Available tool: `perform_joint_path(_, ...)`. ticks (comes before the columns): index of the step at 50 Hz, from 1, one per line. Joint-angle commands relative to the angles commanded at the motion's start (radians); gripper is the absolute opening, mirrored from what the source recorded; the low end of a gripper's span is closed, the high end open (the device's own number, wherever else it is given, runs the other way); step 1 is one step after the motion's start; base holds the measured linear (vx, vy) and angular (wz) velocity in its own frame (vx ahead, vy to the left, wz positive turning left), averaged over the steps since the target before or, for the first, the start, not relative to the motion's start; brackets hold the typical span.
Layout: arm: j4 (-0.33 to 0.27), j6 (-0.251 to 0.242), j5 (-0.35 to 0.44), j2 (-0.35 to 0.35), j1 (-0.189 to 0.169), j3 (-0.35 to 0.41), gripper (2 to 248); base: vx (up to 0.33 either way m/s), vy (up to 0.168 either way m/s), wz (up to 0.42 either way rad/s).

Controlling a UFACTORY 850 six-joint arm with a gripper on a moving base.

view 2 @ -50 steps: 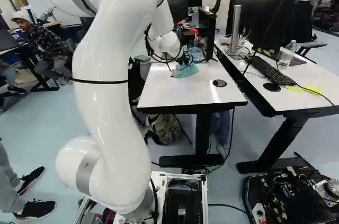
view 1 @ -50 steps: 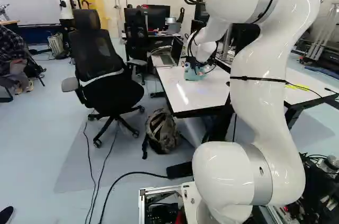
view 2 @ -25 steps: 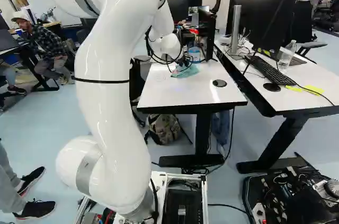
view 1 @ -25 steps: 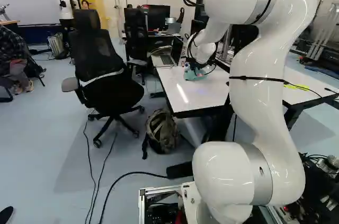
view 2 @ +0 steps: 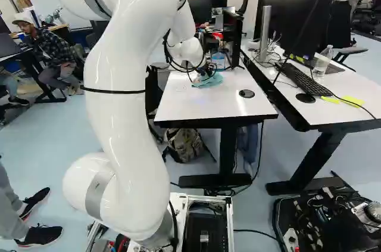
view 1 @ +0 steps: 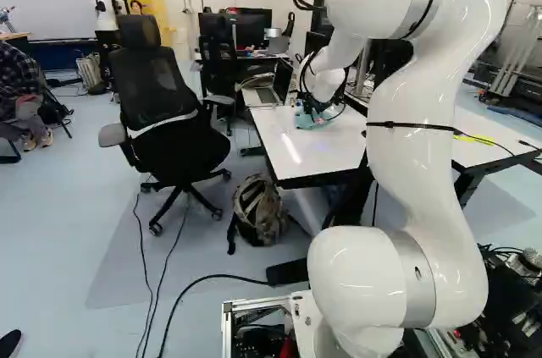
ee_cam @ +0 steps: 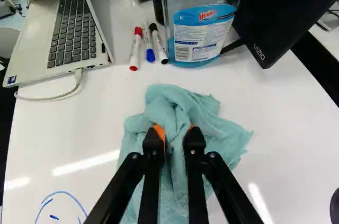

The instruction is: Clean the table with the green towel

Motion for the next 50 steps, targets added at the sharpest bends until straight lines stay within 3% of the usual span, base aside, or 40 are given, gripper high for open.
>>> perform_joint_path(33, 0.000, 0.000, -0.020, -0.002, 0.001, -0.002, 51, 0.000, 0.000, 0.000)
perform_joint_path(50, 0.000, 0.000, -0.020, -0.058, 0.008, -0.077, 51, 0.000, 0.000, 0.000)
